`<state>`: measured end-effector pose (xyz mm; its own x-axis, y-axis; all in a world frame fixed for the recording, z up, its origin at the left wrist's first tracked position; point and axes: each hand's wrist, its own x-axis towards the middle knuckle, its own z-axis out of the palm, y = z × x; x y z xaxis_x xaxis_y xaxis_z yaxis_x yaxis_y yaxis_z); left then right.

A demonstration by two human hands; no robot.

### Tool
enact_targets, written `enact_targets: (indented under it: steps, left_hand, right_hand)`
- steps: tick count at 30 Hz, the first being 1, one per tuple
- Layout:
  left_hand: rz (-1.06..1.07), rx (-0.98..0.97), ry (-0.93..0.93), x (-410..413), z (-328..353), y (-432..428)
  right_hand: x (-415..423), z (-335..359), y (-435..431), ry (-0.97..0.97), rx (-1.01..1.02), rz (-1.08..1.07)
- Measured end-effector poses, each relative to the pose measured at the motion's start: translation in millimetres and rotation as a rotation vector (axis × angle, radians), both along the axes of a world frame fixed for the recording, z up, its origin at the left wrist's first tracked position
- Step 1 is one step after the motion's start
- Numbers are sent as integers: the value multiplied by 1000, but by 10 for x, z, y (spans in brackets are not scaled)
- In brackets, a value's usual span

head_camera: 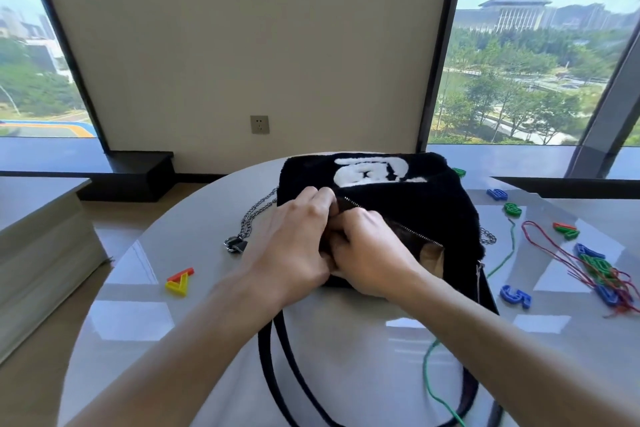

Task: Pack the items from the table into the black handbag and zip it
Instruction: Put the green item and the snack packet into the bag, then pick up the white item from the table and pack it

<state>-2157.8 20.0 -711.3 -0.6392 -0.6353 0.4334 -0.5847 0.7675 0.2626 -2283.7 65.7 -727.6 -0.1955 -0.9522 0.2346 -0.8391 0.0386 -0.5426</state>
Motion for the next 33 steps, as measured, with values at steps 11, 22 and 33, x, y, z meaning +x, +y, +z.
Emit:
enact_targets:
  steps: [11,22,33]
  left_hand:
    - [72,255,-225,-114,44,52]
    - [-36,614,-523,-171,1248,497]
    - [-29,772,-338,-373,1406,68]
  right_hand:
    - [-57,-31,337,-191,-53,94]
    - [-505,1079,1149,-374,529,-12]
    - [-1399,1635,-1,-279,394,-149]
